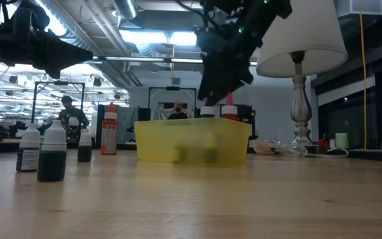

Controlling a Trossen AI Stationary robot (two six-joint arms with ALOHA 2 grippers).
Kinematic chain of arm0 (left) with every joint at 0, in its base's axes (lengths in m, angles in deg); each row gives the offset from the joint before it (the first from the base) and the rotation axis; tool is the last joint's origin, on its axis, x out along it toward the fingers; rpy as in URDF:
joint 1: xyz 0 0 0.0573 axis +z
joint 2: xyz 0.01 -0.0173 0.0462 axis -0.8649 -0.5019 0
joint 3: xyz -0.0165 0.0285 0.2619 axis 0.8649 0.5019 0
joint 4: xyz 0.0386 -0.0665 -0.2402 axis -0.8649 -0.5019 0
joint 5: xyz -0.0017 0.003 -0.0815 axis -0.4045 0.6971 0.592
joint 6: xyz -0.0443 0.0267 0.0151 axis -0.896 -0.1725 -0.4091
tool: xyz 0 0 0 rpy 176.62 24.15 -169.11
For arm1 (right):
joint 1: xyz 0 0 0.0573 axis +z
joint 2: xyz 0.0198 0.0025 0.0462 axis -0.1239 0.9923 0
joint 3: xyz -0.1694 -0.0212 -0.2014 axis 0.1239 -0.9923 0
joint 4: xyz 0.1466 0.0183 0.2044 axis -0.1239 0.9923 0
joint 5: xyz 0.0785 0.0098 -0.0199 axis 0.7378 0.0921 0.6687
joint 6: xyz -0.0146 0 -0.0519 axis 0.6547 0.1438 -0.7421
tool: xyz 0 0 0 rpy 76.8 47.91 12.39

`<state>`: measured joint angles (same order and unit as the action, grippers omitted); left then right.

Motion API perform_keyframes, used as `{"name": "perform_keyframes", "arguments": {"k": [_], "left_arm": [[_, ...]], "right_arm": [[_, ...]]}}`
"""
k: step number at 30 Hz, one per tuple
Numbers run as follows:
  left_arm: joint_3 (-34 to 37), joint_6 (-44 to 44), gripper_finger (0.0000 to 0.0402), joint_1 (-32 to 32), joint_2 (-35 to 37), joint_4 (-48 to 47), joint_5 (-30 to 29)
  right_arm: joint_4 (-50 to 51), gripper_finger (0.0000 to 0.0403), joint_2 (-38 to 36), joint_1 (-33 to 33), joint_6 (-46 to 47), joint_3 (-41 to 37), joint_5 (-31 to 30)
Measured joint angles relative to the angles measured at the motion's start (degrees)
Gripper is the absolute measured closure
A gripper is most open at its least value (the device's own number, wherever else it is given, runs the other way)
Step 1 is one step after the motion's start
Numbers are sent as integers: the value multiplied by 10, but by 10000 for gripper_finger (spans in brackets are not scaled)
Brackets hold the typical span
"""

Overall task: Pick & Place food coloring
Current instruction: Put the large yellow food coloring bottle into the yellow bin

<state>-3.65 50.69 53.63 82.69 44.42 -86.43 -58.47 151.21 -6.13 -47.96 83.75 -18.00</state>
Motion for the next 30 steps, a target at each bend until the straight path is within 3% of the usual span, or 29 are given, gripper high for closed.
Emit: {"name": "perform_keyframes", "arguments": {"k": [7,12,20,25,30], "left_arm": [[0,0,393,0,0,0,0],[0,0,392,0,0,0,0],[0,0,391,0,0,0,0],[0,0,393,0,0,0,0],[0,0,394,0,0,0,0]], "right_arm": [[24,156,-12,-20,-12,63,-27],[41,155,-12,-46,39,98,-67],[49,154,-10,-97,84,107,-74],[76,154,0,-127,157,107,-122],[106,154,28,-153,194,107,-132]]}}
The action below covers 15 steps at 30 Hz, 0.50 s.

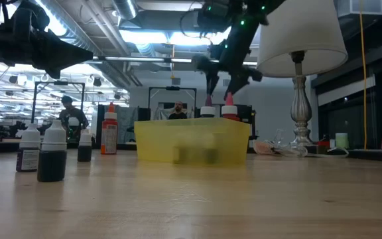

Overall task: Pick & Place food coloring
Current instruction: Put the large yellow food coloring bottle into the yellow bin

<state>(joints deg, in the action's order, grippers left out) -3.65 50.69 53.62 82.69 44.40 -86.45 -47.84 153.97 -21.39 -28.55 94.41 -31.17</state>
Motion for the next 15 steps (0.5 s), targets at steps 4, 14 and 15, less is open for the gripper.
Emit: {"name": "perform_keyframes", "arguments": {"k": [4,14,15], "left_arm": [[0,0,391,0,0,0,0],[0,0,393,0,0,0,0],[0,0,393,0,0,0,0]], "right_arm": [[10,155,22,-11,40,0,2],[24,155,48,-28,94,0,-28],[25,155,49,-29,96,-2,-28]]}}
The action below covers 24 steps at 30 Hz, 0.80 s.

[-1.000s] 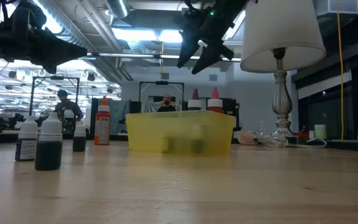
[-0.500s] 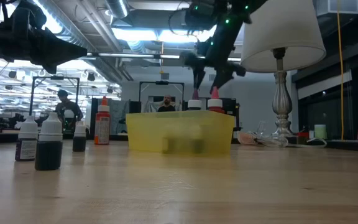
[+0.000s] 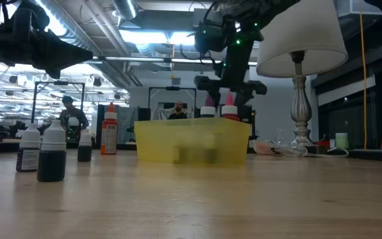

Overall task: Pick & Place food coloring
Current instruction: Put the large yellow food coloring bottle into the yellow bin

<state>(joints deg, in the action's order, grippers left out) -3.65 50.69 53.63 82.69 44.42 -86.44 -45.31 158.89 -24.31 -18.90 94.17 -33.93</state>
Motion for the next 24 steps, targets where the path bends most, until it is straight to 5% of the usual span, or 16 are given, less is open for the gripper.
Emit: {"name": "perform_keyframes", "arguments": {"k": [24], "left_arm": [[0,0,392,0,0,0,0]], "right_arm": [[-51,155,2,-2,-18,-64,20]]}}
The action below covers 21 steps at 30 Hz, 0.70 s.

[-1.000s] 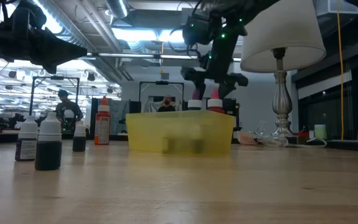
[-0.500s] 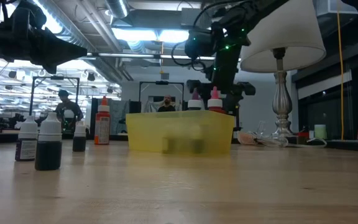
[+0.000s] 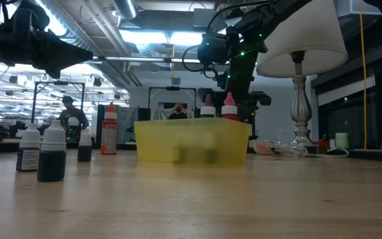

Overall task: Pick & Place food coloring
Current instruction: Put the large yellow food coloring bottle into the yellow bin

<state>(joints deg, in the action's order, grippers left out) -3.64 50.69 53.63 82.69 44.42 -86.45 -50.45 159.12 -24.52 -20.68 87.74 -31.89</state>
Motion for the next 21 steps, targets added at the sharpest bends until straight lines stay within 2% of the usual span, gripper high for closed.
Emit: {"name": "perform_keyframes", "arguments": {"k": [12,21], "left_arm": [[0,0,392,0,0,0,0],[0,0,389,0,0,0,0]], "right_arm": [[-4,162,9,0,-16,-1,14],[-11,248,9,0,-15,-1,14]]}}
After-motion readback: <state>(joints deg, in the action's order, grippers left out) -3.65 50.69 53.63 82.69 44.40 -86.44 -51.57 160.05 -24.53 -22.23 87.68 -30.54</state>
